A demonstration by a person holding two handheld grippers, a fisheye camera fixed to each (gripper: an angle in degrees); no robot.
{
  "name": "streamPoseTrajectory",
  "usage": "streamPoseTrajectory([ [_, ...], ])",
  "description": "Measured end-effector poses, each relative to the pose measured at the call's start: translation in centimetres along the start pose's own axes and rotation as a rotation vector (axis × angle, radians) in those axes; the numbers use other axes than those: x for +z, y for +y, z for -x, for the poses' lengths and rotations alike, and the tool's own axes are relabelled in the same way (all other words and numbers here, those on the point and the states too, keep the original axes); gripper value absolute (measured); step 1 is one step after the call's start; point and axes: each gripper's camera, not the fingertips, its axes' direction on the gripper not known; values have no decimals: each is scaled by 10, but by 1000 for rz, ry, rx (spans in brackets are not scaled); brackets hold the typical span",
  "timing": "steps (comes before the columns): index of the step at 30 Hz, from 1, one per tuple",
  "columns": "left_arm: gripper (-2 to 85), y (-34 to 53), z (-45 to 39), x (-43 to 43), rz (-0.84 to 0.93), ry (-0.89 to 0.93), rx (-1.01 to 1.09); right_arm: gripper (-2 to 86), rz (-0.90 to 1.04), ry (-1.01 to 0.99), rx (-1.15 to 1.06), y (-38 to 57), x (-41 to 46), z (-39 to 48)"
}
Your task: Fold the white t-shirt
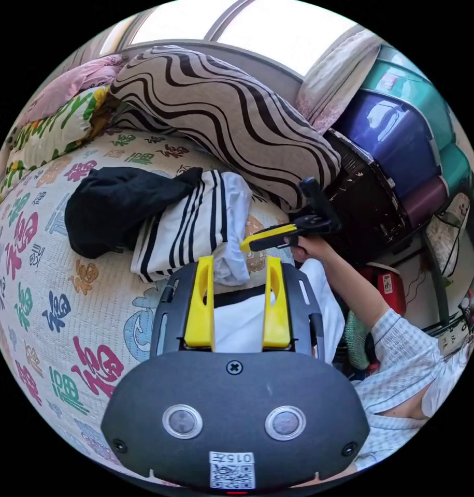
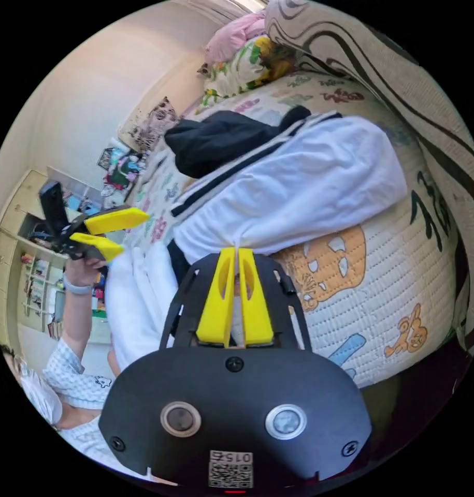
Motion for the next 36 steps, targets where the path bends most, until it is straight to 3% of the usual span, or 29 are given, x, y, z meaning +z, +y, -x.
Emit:
streamPoseTrajectory([
  [4, 156, 17, -23, -25, -73, -64, 12, -3, -192, -128, -110, 11, -54, 52],
  [9, 169, 50, -66, -76, -220, -110, 65, -4, -266, -266, -328, 28, -92, 152],
  [14, 83, 111, -117, -170, -492, -76, 124, -4, -318, -248, -559, 69, -120, 271],
  [16, 35, 159, -151, -226, -614, -170, 176, -3, -369, -261, -672, 101, -136, 324],
  [22, 13, 271, -242, -354, -812, -427, 239, -3, -489, -250, -923, 173, -152, 451],
  [26, 11, 330, -267, -404, -827, -443, 170, -3, -438, -331, -986, 200, -135, 507],
  [30, 11, 394, -263, -438, -784, -347, 90, -2, -349, -395, -1005, 218, -93, 546],
  [33, 18, 427, -226, -435, -730, -314, -49, -1, -272, -361, -905, 209, -32, 550],
  [36, 40, 458, -163, -405, -597, -337, -263, 1, -58, -304, -708, 175, 70, 530],
])
